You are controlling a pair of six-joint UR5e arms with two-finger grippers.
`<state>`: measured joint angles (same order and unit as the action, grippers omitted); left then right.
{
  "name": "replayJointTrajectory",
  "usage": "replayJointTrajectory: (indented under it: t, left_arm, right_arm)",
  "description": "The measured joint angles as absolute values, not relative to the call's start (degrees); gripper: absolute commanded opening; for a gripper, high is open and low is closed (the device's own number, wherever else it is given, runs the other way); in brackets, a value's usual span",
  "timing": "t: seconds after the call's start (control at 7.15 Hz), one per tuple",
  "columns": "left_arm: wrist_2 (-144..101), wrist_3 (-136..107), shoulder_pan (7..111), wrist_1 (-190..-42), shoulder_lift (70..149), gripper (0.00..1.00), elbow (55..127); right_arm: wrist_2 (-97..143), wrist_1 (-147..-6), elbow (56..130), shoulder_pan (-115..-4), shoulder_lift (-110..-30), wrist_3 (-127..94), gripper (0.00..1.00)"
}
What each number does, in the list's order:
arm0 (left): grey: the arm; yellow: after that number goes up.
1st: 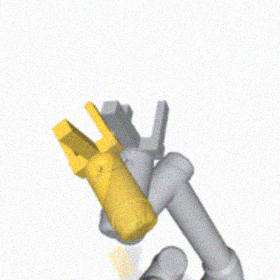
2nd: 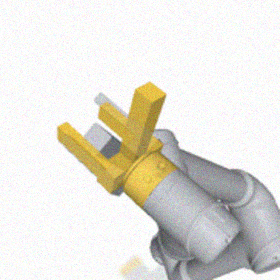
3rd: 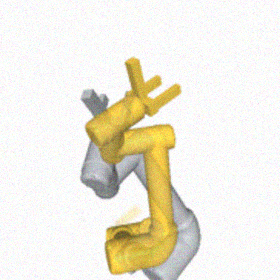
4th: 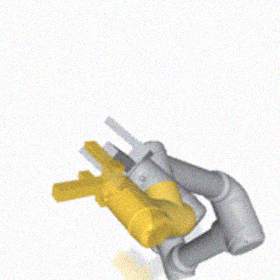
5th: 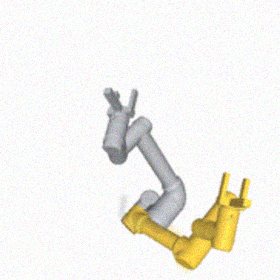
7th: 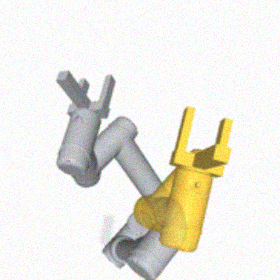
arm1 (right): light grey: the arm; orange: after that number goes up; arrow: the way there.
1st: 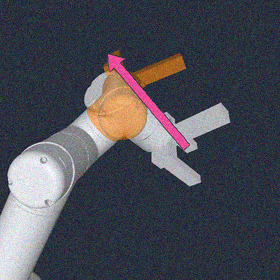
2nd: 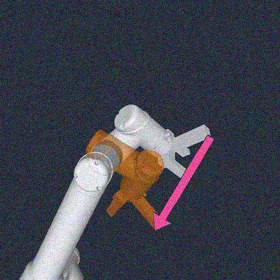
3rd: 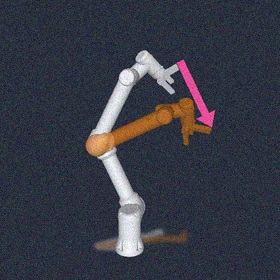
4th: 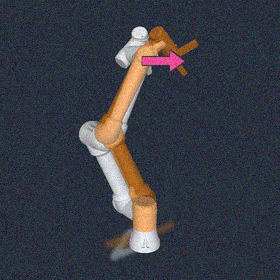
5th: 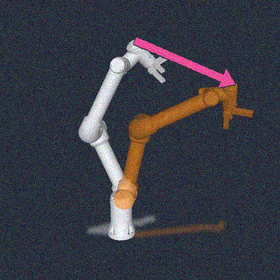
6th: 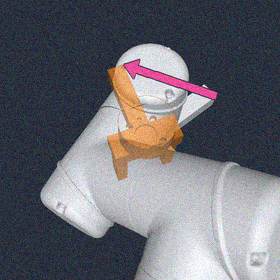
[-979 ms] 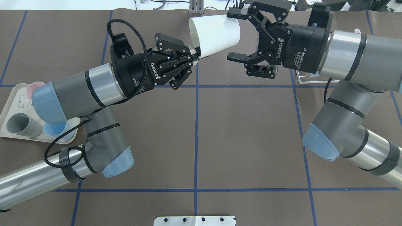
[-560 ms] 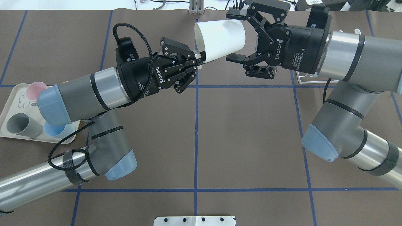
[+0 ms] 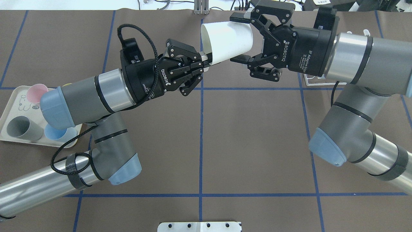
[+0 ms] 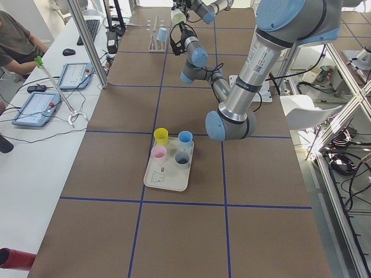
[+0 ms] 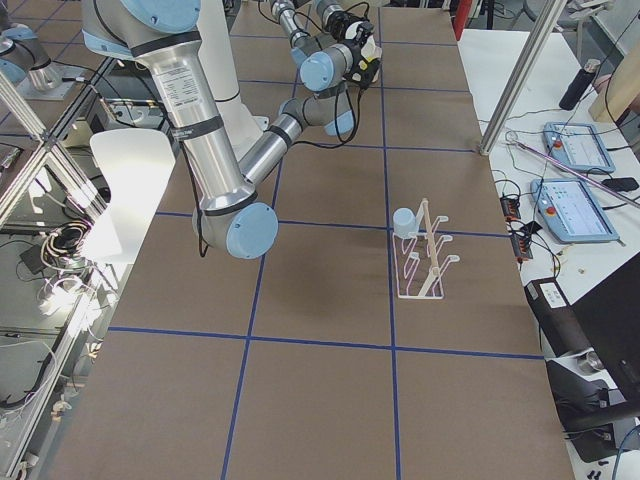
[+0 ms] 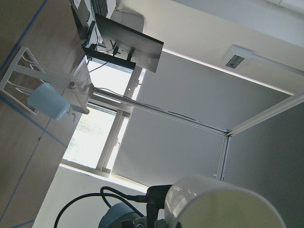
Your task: Transfer IKEA cup to right arm and place on rack
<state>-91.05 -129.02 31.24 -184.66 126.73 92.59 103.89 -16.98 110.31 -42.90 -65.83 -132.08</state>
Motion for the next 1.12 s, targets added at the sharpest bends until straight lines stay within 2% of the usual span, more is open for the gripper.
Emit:
replayJointTrajectory:
  t: [0.14,0.28,0.42,0.56,0.7,0.84,1.12]
  left_arm:
    - [-91.1,-129.0,31.2,-184.7,126.7,0.00,92.7]
    - [-91.1,-129.0,31.2,-184.7,126.7,0.00,92.8]
    - [-91.1,-129.0,31.2,-184.7,126.7,0.11,92.8]
    - [-91.1,-129.0,31.2,-184.6,126.7,0.30,92.9]
    - [-91.1,-129.0,31.2,-184.6,126.7,0.58,92.9]
    - [-91.1,-128.9,31.1,-184.6,126.7,0.63,93.0]
    - [-91.1,-128.8,31.3,-184.5,126.6,0.64,93.2]
  right_arm:
    - [103.9,-17.0,110.3,-42.9,-65.8,-132.0,0.76]
    - [103.9,-17.0,110.3,-42.9,-65.8,-132.0,0.37]
    - [103.9,-17.0,110.3,-42.9,-65.8,-132.1,0.00]
    - [103.9,-17.0,110.3,-42.9,-65.8,-132.2,0.00]
    - [103.9,-17.0,110.4,-42.9,-65.9,-132.2,0.00]
    - [103.9,-17.0,110.4,-42.8,-65.9,-132.3,0.00]
    - [103.9,-17.0,110.5,-42.9,-66.1,-132.2,0.00]
